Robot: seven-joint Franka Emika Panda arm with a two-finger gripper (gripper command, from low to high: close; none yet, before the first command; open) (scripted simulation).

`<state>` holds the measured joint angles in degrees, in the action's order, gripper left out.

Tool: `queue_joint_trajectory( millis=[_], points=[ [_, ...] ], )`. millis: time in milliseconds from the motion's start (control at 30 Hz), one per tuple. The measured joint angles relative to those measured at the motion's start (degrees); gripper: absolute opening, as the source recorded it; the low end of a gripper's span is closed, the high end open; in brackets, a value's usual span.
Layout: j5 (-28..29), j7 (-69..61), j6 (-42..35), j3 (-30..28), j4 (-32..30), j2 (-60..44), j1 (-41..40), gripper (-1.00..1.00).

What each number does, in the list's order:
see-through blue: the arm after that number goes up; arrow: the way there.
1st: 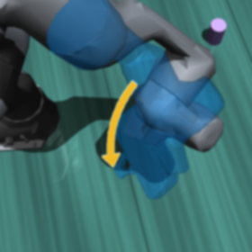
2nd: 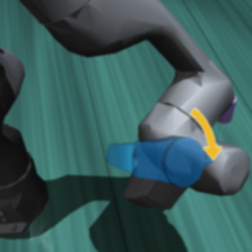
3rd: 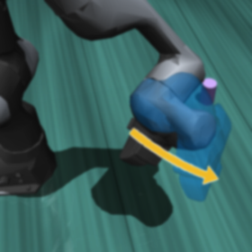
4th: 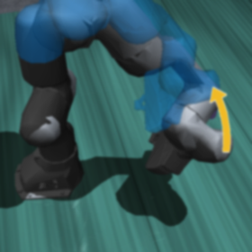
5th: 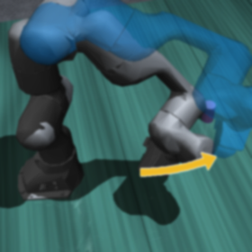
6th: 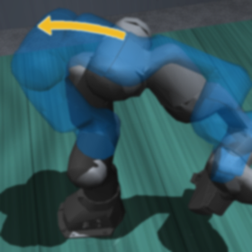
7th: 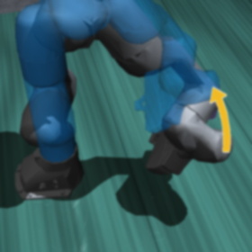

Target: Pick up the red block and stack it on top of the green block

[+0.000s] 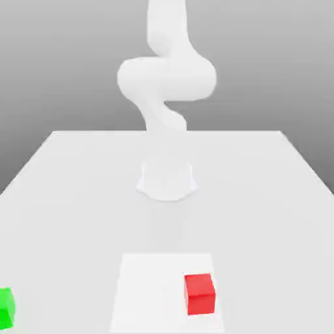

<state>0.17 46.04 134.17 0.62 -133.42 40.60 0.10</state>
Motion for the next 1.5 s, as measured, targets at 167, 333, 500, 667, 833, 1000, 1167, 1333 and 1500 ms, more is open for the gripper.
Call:
queue_joint_trajectory(
  millis=[167, 333, 500, 667, 833, 1000, 1167, 1333, 1500],
  points=[
    [0.43, 0.52, 4.89, 1.22, -3.35, -10.74, 0.27, 0.0],
    [0.91, 1.06, 9.63, 2.27, -6.59, -21.13, 0.66, 0.0],
    [1.31, 1.54, 14.36, 3.3, -9.84, -31.52, 1.06, 0.0],
    [1.56, 1.91, 19.09, 3.93, -13.08, -41.9, 2.13, 0.0],
    [2.31, 2.59, 25.48, 3.6, -14.36, -52.27, 2.95, 0.0],
    [3.75, 3.63, 31.53, 2.46, -13.36, -59.59, 3.79, -1.0],
    [4.0, 3.86, 32.01, 2.37, -13.28, -60.13, 3.86, -1.0],
    [2.18, 2.51, 25.44, 3.49, -14.5, -52.28, 3.12, -1.0],
    [-1.06, 8.38, 19.21, -1.28, -10.12, -50.66, -1.17, -1.0]
  ],
)
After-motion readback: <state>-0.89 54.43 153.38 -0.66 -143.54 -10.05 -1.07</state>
